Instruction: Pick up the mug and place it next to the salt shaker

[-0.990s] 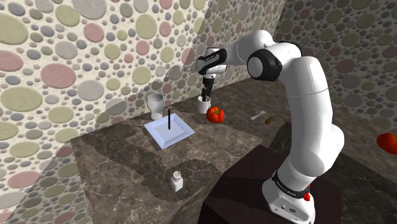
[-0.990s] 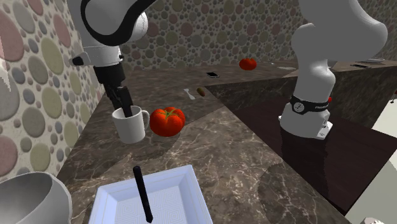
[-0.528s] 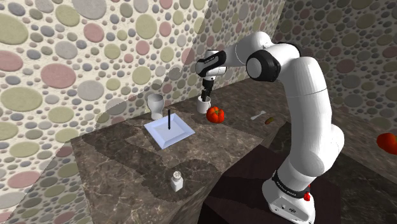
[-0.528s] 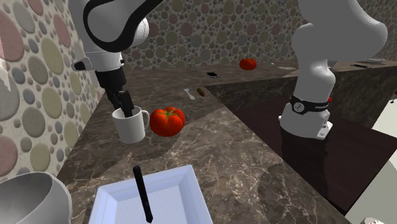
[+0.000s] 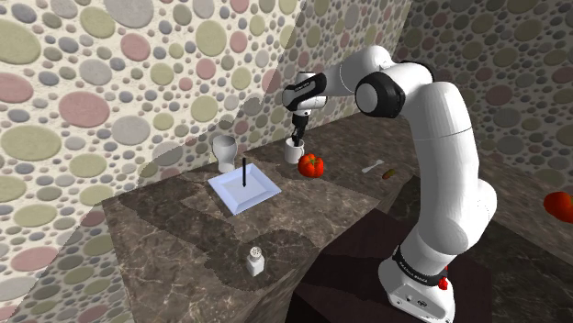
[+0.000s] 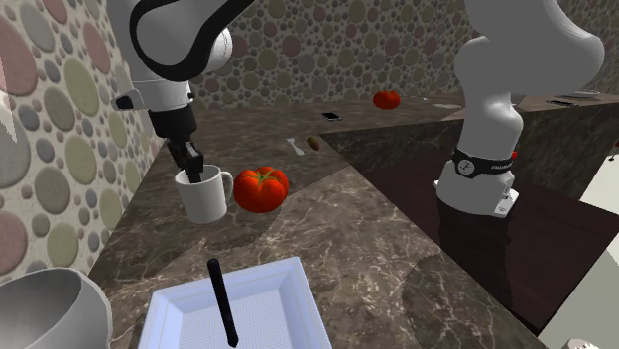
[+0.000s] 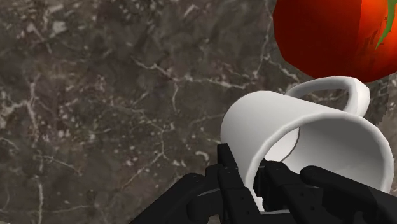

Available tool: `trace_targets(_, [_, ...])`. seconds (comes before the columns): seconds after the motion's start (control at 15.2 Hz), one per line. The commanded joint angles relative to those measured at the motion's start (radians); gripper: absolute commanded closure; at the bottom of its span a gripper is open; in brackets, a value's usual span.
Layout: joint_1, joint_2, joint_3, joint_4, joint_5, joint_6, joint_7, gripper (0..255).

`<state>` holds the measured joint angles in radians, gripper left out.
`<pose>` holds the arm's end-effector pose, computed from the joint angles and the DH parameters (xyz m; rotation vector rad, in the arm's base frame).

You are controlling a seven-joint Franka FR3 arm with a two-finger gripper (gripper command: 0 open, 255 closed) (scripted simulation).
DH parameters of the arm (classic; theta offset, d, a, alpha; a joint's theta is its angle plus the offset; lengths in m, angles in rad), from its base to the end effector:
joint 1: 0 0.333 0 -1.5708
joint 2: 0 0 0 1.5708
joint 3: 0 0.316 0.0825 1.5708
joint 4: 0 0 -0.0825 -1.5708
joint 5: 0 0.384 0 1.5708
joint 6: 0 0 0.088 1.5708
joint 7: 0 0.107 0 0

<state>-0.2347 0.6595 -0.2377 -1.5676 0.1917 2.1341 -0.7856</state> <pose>0.6303 -0.2872 0.2583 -3.0657 -0.3815 0.0783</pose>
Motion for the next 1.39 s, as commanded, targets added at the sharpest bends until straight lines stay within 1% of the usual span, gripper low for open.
trace_targets(0.0, [0.0,0.0,0.0,0.0,0.0,0.0,0.0,255])
trace_targets(0.2, [0.0,0.0,0.0,0.0,0.0,0.0,0.0,255])
trace_targets(1.32, [0.009,-0.107,-0.019,0.065,-0.03,-0.17,0.02,255])
